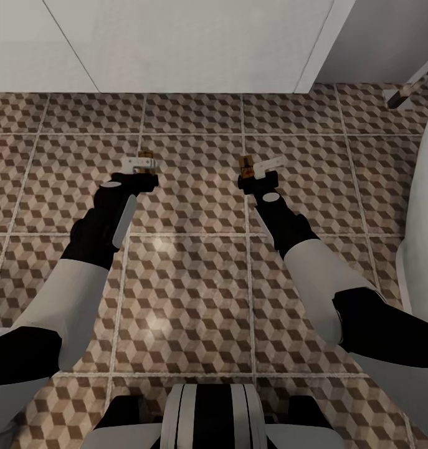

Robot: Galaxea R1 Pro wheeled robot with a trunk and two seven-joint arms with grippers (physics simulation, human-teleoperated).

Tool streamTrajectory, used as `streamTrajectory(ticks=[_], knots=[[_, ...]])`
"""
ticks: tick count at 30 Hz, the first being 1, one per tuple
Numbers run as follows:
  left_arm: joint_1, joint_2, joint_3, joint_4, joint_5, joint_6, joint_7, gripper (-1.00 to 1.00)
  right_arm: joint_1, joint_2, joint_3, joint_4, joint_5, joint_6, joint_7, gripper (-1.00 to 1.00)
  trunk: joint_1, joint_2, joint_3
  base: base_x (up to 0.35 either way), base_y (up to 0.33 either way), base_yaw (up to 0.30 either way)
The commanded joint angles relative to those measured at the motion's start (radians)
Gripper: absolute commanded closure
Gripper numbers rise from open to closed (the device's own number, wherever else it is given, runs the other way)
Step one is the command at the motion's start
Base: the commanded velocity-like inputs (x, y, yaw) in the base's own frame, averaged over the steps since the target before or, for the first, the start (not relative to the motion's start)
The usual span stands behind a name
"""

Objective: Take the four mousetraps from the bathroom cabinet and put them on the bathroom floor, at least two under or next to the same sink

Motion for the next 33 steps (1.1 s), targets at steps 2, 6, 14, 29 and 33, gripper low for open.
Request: streamTrajectory(ticks=[2,6,14,29,33], knots=[[0.000,0.000,-0.002,-0.004,0.008,0.004,0.007,1.00,0.000,0.000,0.003,-0.002,0.008,0.008,-0.005,1.00,0.000,0.000,0.000,0.000,0.000,0.000],[0.017,0.000,-0.002,-0.013,0.007,0.004,0.010,1.00,0.000,0.000,0.003,-0.002,0.008,0.008,-0.008,1.00,0.000,0.000,0.000,0.000,0.000,0.000],[0.046,0.000,-0.002,-0.042,0.006,0.004,0.012,1.00,0.001,-0.001,0.003,0.000,0.008,0.008,-0.008,1.00,0.000,0.000,0.000,0.000,0.000,0.000],[0.049,0.000,-0.002,-0.044,0.006,0.004,0.011,1.00,0.001,-0.001,0.003,0.001,0.008,0.008,-0.008,1.00,0.000,0.000,0.000,0.113,0.000,0.000],[0.049,0.000,-0.002,-0.044,0.006,0.004,0.011,1.00,0.001,-0.001,0.003,0.001,0.008,0.008,-0.008,1.00,0.000,0.000,0.000,0.211,0.000,0.000]])
